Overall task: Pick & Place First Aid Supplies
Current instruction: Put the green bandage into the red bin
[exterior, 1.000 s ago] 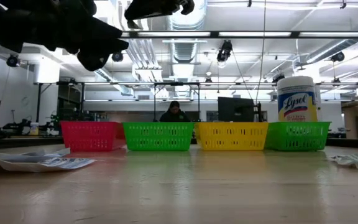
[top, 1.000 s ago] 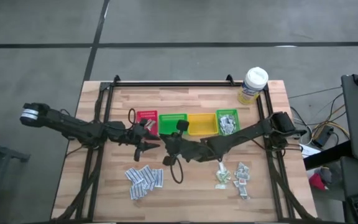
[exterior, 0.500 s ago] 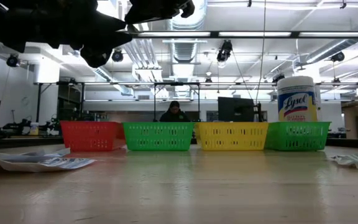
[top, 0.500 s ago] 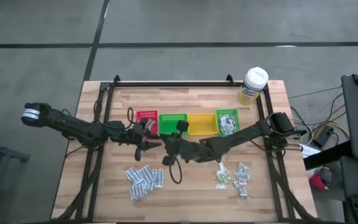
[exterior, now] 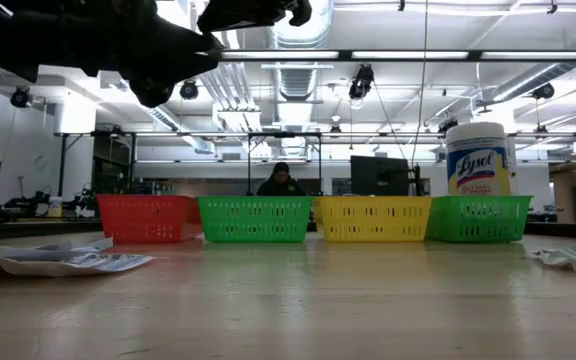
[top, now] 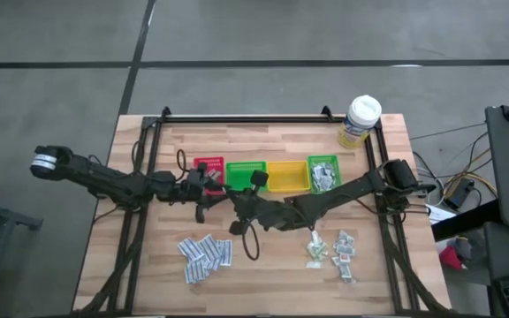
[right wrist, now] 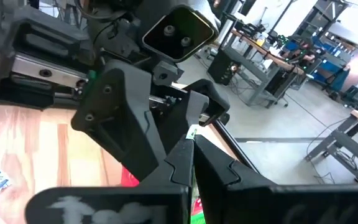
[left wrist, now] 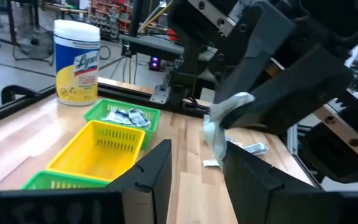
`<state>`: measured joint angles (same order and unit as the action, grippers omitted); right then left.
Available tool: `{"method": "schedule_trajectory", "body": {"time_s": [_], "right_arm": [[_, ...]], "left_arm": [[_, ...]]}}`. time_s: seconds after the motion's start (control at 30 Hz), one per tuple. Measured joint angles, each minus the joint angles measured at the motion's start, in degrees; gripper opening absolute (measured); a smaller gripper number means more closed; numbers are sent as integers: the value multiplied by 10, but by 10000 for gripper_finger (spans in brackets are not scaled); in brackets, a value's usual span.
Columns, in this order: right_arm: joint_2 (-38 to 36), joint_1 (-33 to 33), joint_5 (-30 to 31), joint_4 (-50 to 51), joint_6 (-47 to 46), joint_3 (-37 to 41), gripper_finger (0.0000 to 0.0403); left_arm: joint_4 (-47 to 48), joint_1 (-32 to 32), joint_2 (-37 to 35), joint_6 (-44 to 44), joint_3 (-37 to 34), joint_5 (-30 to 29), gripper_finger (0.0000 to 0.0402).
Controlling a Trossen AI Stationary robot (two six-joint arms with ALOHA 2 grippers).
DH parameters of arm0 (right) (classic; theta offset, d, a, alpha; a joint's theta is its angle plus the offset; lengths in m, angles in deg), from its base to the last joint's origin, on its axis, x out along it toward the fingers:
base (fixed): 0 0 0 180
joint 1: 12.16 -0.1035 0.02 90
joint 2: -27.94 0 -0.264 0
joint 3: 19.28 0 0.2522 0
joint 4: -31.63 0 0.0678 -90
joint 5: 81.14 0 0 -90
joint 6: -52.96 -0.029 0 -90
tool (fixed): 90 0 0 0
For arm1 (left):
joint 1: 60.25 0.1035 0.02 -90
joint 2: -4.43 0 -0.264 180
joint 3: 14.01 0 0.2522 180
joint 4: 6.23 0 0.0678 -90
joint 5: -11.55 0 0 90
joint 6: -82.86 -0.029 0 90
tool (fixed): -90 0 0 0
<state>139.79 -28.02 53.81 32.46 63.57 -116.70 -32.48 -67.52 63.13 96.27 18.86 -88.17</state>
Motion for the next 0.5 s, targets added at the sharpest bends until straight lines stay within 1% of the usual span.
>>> {"method": "schedule_trajectory", "body": {"time_s": [0.2,0.27,0.33,0.5], "right_arm": [[0,0,-12,-16,-1,0,8],[0,0,-17,-23,-1,0,8],[0,0,-17,-24,-1,0,8],[0,0,-18,-24,-6,2,8]], "left_arm": [[0,0,0,5,0,-9,132],[0,0,0,7,0,-11,123],[0,0,0,6,0,-15,101],[-9,0,0,-15,1,-9,15]]}}
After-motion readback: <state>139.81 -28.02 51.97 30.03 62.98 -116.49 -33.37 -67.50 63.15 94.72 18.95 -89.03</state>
